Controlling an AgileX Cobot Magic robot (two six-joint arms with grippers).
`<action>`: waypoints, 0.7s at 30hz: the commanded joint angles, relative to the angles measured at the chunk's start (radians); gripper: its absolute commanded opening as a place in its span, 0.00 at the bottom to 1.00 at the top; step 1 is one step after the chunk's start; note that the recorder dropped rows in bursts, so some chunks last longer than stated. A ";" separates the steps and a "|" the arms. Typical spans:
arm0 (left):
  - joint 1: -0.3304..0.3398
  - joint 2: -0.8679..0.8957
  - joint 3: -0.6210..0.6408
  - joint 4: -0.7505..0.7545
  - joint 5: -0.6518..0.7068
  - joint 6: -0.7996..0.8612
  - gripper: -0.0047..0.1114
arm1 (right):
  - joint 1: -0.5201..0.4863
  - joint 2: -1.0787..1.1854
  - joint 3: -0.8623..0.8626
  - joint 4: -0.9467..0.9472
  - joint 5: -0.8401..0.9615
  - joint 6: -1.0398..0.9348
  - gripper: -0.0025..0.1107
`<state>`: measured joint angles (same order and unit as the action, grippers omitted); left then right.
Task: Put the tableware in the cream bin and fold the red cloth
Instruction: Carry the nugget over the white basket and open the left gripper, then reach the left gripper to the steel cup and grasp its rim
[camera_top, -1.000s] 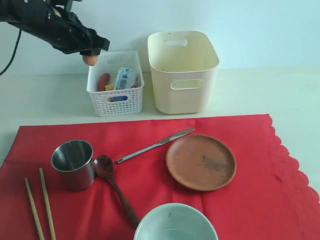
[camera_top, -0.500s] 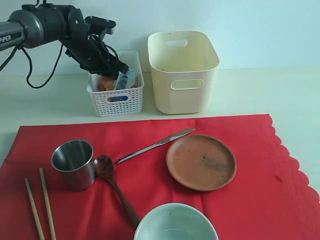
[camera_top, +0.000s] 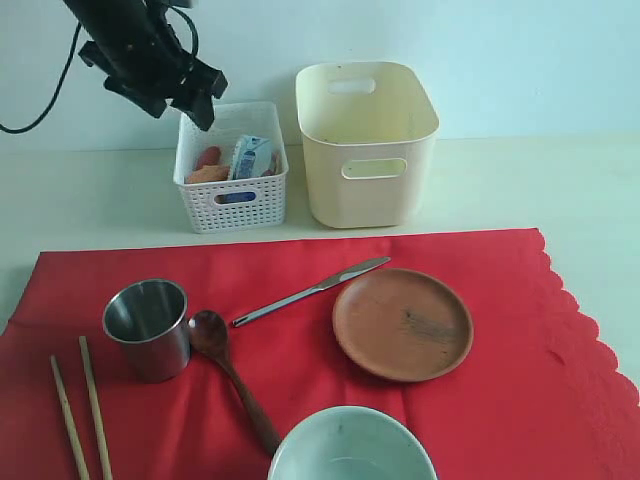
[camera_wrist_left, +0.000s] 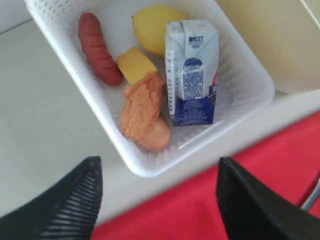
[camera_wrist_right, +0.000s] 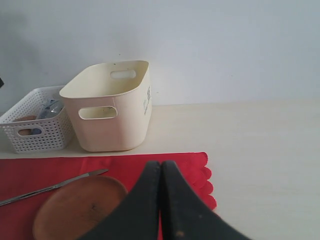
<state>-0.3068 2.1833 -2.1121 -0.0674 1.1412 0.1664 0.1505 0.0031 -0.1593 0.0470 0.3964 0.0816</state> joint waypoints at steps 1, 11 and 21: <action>0.003 -0.065 -0.006 0.007 0.080 -0.062 0.40 | 0.000 -0.003 0.004 0.000 -0.010 0.000 0.02; 0.003 -0.339 0.257 0.007 0.061 -0.096 0.40 | 0.000 -0.003 0.004 0.000 -0.010 0.000 0.02; 0.003 -0.704 0.651 0.007 -0.105 -0.093 0.40 | 0.000 -0.003 0.004 0.000 -0.010 0.000 0.02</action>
<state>-0.3068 1.5690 -1.5531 -0.0674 1.0831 0.0790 0.1505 0.0031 -0.1593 0.0470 0.3964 0.0816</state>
